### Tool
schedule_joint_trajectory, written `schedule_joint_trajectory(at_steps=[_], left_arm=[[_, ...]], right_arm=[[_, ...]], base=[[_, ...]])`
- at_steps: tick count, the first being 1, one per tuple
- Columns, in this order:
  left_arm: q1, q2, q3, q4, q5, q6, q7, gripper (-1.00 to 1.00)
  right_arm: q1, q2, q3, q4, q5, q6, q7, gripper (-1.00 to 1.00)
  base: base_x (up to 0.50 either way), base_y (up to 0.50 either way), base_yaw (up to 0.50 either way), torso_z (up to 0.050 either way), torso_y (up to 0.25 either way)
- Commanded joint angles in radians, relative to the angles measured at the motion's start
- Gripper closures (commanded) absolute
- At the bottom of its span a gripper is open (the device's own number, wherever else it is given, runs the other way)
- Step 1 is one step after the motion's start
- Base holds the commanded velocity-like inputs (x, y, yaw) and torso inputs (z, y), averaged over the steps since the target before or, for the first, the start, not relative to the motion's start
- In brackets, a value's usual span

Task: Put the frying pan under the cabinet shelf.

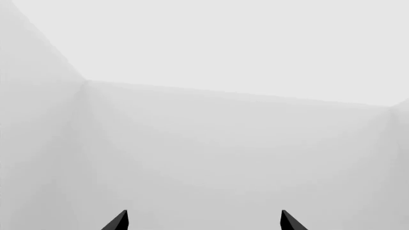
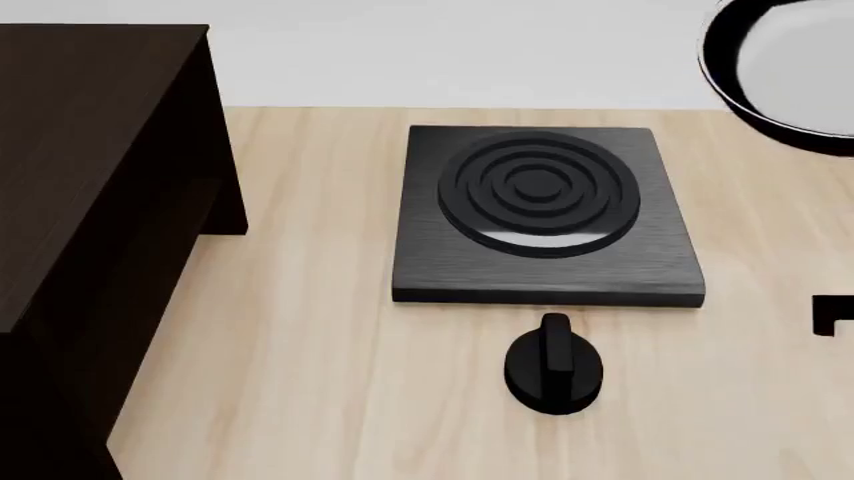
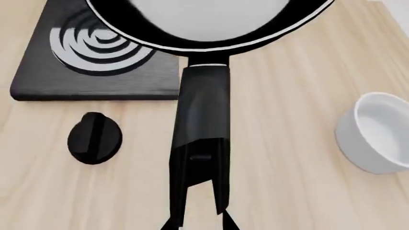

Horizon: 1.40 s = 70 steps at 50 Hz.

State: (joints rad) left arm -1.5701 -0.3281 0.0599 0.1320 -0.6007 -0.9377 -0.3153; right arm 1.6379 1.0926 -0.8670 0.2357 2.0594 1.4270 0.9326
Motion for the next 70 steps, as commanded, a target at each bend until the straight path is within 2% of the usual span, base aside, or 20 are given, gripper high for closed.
schedule_joint_trajectory(at_steps=[1, 8, 23, 32, 42, 57, 70], left_arm=[[-0.013, -0.008, -0.001, 0.007, -0.007, -0.014, -0.006, -1.00], [-0.034, -0.011, 0.001, 0.009, -0.015, -0.036, -0.013, -1.00], [-0.039, -0.008, 0.006, 0.015, -0.019, -0.040, -0.022, -1.00], [-0.052, -0.008, 0.011, 0.014, -0.022, -0.047, -0.026, -1.00], [-0.059, -0.010, 0.017, 0.002, -0.020, -0.040, -0.023, -1.00], [-0.044, -0.012, 0.018, 0.007, -0.023, -0.033, -0.028, -1.00], [-0.039, -0.010, 0.012, 0.005, -0.028, -0.028, -0.034, -1.00]], right_arm=[[0.207, -0.212, -0.011, 0.161, -0.310, 0.068, -0.240, 1.00], [0.248, -0.314, -0.091, 0.251, -0.501, 0.015, -0.455, 1.00], [0.252, -0.470, -0.235, 0.394, -0.704, -0.095, -0.731, 1.00], [0.229, -0.529, -0.298, 0.421, -0.758, -0.120, -0.810, 1.00], [0.222, -0.539, -0.387, 0.338, -0.803, -0.089, -0.881, 1.00], [0.246, -0.586, -0.465, 0.323, -0.849, -0.083, -0.985, 1.00], [0.257, -0.655, -0.536, 0.375, -0.909, -0.121, -1.094, 1.00]], base=[[0.00, 0.00, 0.00, 0.000, 0.011], [0.00, 0.00, 0.00, 0.000, 0.001], [0.00, 0.00, 0.00, 0.001, 0.001], [0.00, 0.00, 0.00, 0.000, 0.001], [0.00, 0.00, 0.00, 0.000, 0.002], [0.00, 0.00, 0.00, 0.001, 0.001], [0.00, 0.00, 0.00, 0.001, 0.002]])
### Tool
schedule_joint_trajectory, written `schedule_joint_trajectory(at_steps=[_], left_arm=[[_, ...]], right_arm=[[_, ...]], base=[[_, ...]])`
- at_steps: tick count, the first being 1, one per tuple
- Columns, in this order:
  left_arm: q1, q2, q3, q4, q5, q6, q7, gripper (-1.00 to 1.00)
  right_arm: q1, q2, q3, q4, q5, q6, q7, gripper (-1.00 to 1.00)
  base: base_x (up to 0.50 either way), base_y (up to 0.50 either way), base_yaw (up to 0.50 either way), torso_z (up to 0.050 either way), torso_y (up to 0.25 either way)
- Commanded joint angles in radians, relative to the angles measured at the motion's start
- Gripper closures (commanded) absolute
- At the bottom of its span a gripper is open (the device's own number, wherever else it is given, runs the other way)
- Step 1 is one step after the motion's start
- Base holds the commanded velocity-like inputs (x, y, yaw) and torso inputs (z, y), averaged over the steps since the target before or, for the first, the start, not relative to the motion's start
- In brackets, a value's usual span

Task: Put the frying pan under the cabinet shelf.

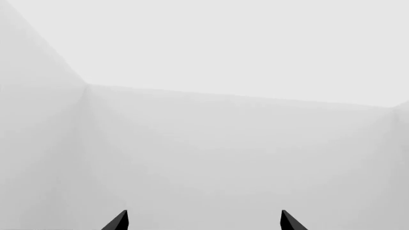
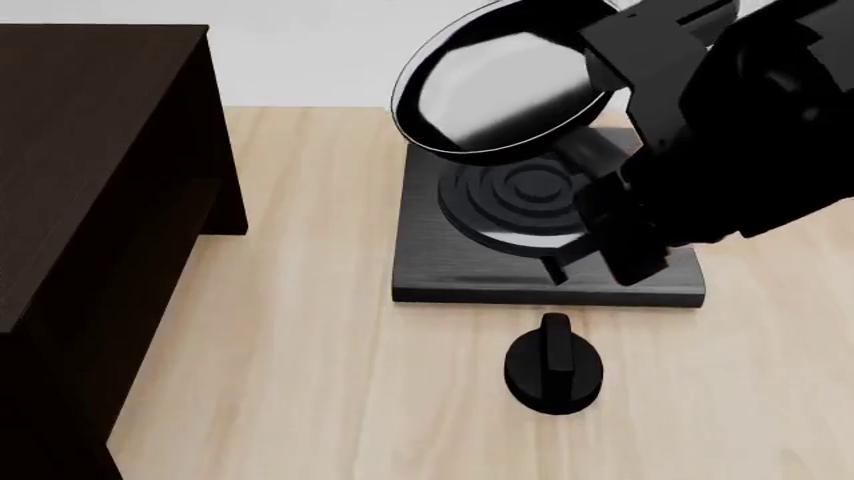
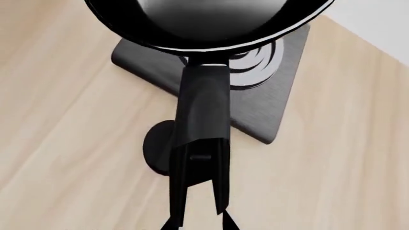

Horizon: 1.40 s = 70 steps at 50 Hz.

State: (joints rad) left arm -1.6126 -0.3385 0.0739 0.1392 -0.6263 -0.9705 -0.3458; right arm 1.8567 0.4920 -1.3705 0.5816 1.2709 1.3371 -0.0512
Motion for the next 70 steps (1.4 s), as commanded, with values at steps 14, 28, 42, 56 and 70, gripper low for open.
schedule_joint_trajectory(at_steps=[14, 28, 42, 56, 70], left_arm=[[0.012, -0.005, -0.004, 0.011, -0.011, -0.002, -0.012, -1.00], [0.016, -0.010, -0.006, 0.014, -0.015, -0.001, -0.016, -1.00], [0.023, -0.014, -0.008, 0.014, -0.017, 0.009, -0.018, -1.00], [0.031, -0.024, -0.009, 0.013, -0.016, 0.018, -0.016, -1.00], [0.033, -0.031, -0.009, 0.014, -0.020, 0.019, -0.017, -1.00]], right_arm=[[0.005, -0.096, -0.065, -0.012, -0.126, -0.046, -0.147, 1.00], [-0.052, -0.055, -0.036, -0.151, -0.052, -0.008, -0.074, 1.00], [-0.108, -0.038, -0.017, -0.237, 0.008, 0.013, -0.013, 1.00], [-0.160, -0.049, -0.013, -0.267, 0.036, -0.002, 0.011, 1.00], [-0.200, -0.080, -0.024, -0.264, 0.030, -0.042, -0.008, 1.00]], base=[[0.00, 0.00, 0.00, 0.000, 0.001], [0.00, 0.00, 0.00, 0.001, 0.001], [0.00, 0.00, 0.00, 0.001, 0.001], [0.00, 0.00, 0.00, 0.000, 0.001], [0.00, 0.00, 0.00, 0.001, 0.001]])
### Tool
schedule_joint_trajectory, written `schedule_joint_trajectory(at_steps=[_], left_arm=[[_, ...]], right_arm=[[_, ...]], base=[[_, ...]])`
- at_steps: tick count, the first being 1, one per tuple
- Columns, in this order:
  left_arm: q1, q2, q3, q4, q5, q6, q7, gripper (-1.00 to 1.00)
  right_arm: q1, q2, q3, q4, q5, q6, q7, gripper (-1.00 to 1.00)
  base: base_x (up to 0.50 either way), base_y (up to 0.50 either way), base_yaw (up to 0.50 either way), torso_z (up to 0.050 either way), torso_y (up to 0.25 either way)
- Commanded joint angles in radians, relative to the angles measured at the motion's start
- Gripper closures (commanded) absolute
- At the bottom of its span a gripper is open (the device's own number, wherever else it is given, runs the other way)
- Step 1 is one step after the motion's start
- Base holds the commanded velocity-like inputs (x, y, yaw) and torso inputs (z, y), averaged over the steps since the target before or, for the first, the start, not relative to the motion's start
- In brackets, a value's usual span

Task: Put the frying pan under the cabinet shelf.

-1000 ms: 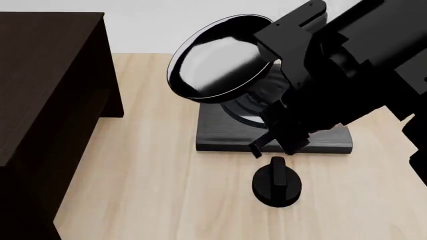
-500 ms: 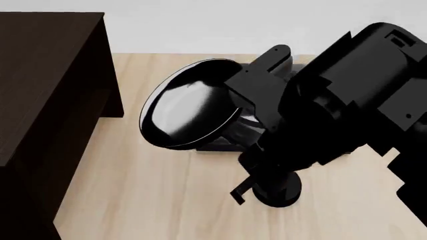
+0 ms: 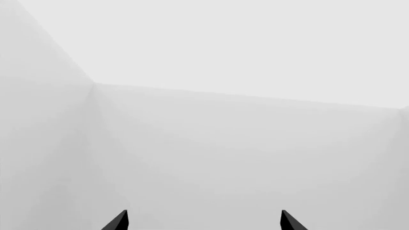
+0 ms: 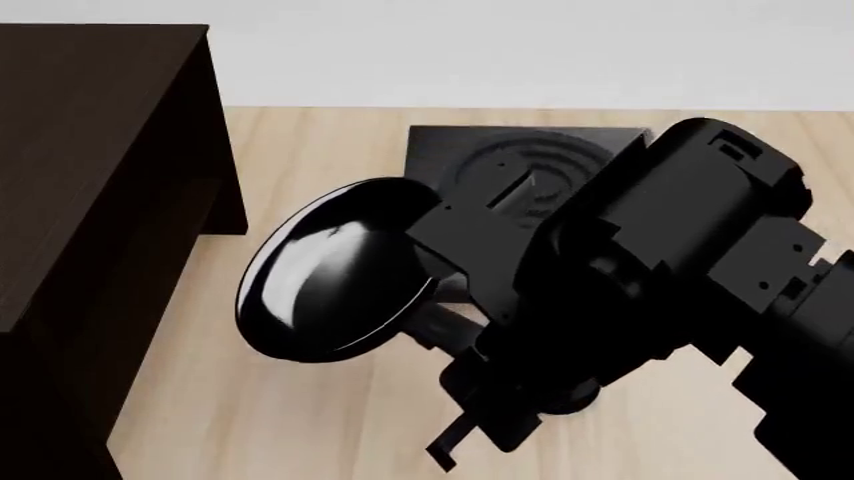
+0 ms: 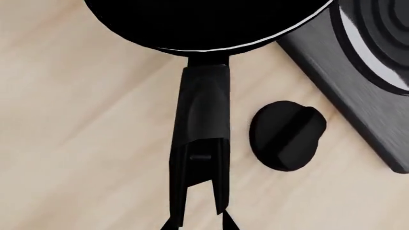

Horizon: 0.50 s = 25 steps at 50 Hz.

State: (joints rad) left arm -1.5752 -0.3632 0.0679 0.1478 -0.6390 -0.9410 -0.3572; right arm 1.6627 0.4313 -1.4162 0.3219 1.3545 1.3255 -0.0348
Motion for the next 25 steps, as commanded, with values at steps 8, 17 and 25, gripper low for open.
schedule_joint_trajectory(at_steps=[8, 17, 25], left_arm=[[0.003, -0.012, -0.007, 0.016, -0.012, -0.013, -0.010, -1.00], [0.010, -0.015, -0.010, 0.018, -0.013, -0.007, -0.012, -1.00], [0.008, -0.020, -0.014, 0.020, -0.018, -0.013, -0.016, -1.00]], right_arm=[[-0.013, -0.015, 0.018, -0.024, -0.050, -0.034, -0.027, 1.00], [-0.026, -0.041, 0.001, -0.010, -0.064, -0.048, -0.043, 1.00], [-0.037, -0.065, -0.014, 0.009, -0.080, -0.063, -0.059, 1.00]], base=[[0.00, 0.00, 0.00, 0.001, 0.001], [0.00, 0.00, 0.00, 0.000, 0.001], [0.00, 0.00, 0.00, 0.000, 0.001]])
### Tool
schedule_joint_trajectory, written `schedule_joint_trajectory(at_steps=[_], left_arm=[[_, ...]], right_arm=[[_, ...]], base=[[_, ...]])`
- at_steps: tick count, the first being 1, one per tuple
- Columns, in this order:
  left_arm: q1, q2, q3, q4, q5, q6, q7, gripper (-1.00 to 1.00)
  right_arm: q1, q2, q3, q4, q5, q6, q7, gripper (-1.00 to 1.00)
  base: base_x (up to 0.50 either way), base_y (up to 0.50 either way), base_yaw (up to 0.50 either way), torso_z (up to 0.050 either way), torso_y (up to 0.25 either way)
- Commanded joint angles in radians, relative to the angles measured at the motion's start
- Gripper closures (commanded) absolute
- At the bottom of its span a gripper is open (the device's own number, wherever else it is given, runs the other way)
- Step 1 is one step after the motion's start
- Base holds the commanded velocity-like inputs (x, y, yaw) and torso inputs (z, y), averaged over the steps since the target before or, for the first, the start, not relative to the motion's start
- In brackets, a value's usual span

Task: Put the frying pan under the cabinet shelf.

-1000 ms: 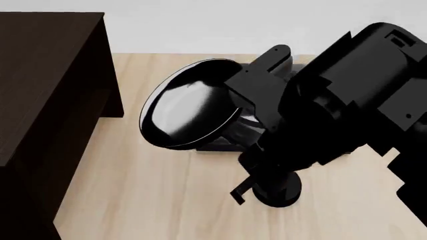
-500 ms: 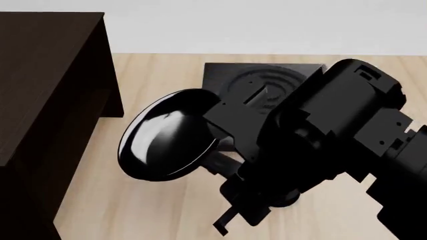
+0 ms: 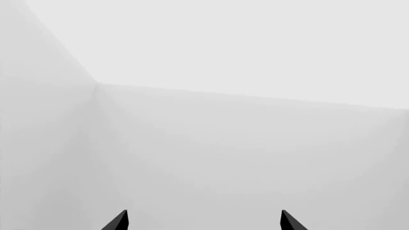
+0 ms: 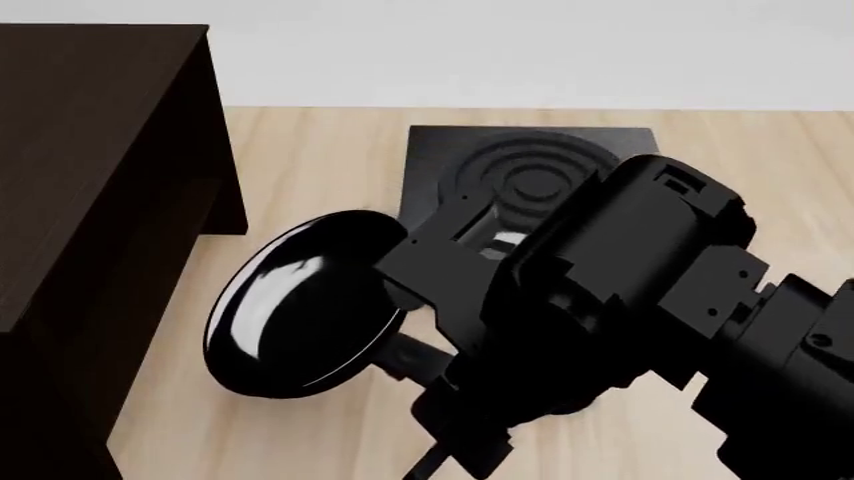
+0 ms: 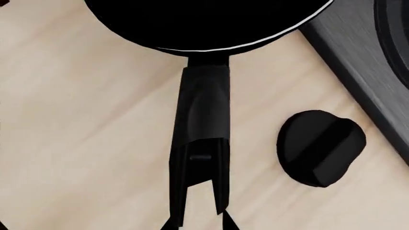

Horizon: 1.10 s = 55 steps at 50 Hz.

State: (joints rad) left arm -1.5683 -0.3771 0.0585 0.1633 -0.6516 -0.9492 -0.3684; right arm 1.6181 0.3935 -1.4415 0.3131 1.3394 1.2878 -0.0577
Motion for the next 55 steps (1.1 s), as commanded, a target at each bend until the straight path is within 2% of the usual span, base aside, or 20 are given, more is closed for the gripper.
schedule_joint_trajectory(at_steps=[1, 16, 44, 55], left_arm=[[-0.004, -0.006, -0.006, 0.006, -0.008, -0.011, -0.008, -1.00], [-0.004, -0.014, -0.008, 0.015, -0.017, -0.023, -0.016, -1.00], [0.058, -0.034, 0.018, -0.020, 0.024, 0.059, 0.012, -1.00], [0.050, -0.041, 0.018, -0.009, 0.015, 0.032, 0.001, -1.00]], right_arm=[[0.006, -0.030, 0.009, 0.020, -0.067, -0.027, -0.038, 1.00], [-0.023, -0.073, -0.012, 0.066, -0.098, -0.077, -0.083, 1.00], [-0.092, -0.190, -0.048, 0.258, -0.185, -0.229, -0.220, 1.00], [-0.120, -0.218, -0.069, 0.315, -0.212, -0.264, -0.260, 1.00]], base=[[0.00, 0.00, 0.00, 0.000, 0.000], [0.00, 0.00, 0.00, 0.001, 0.001], [0.00, 0.00, 0.00, 0.000, 0.001], [0.00, 0.00, 0.00, 0.001, 0.001]])
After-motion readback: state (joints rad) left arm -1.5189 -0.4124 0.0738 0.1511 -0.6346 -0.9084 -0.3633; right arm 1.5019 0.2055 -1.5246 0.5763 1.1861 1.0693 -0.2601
